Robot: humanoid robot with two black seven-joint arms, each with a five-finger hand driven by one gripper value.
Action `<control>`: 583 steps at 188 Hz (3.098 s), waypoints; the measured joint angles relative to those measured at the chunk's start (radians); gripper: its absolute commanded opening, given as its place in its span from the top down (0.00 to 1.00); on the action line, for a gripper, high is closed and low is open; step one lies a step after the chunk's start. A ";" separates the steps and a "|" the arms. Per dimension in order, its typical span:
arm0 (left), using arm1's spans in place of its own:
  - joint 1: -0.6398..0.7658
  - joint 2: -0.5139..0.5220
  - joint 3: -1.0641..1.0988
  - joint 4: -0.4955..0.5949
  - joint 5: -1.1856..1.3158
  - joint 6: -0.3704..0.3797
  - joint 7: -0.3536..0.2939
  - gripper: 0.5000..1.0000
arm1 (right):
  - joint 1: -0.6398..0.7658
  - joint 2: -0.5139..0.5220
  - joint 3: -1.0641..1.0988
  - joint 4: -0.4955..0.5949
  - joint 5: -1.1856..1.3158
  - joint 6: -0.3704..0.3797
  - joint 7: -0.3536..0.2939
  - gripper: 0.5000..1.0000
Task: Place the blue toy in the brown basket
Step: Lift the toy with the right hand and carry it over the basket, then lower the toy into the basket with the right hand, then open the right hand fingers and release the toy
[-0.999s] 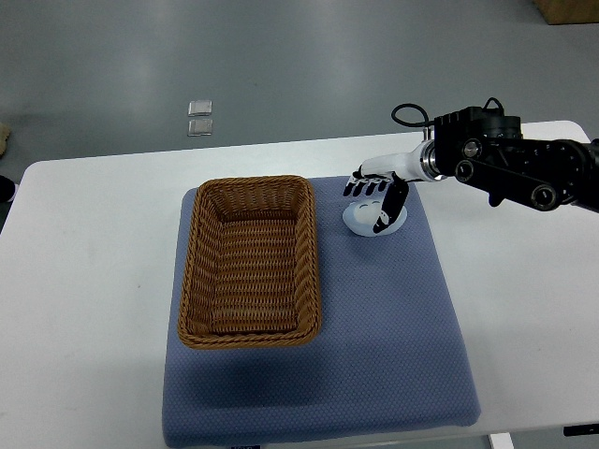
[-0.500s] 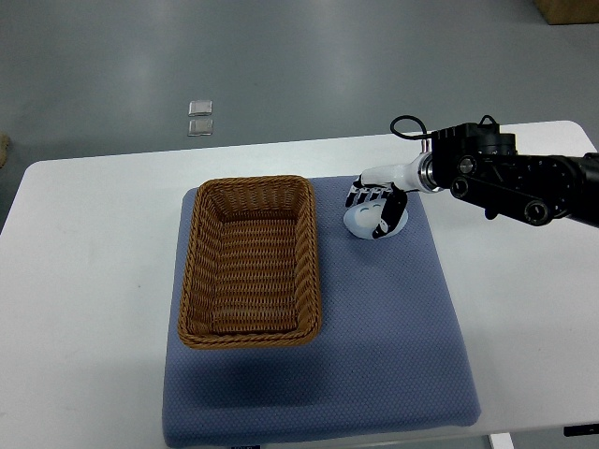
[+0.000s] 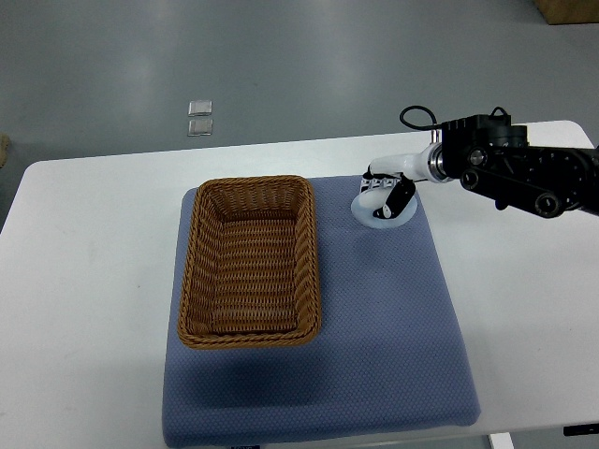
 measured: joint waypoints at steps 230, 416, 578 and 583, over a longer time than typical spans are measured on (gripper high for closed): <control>0.000 0.000 -0.001 0.002 -0.002 0.000 0.000 0.00 | 0.134 0.355 0.010 -0.058 0.189 0.036 0.001 0.78; 0.000 0.000 -0.001 0.002 -0.002 0.000 0.000 0.00 | -0.012 0.355 0.011 -0.080 0.178 -0.044 0.001 0.45; 0.000 0.000 -0.001 0.002 -0.002 0.000 0.000 0.00 | 0.050 0.352 0.281 -0.082 0.251 -0.043 0.014 0.31; 0.000 0.000 -0.001 0.001 -0.002 0.000 0.000 0.00 | 0.041 0.345 0.314 -0.082 0.266 -0.043 0.019 0.30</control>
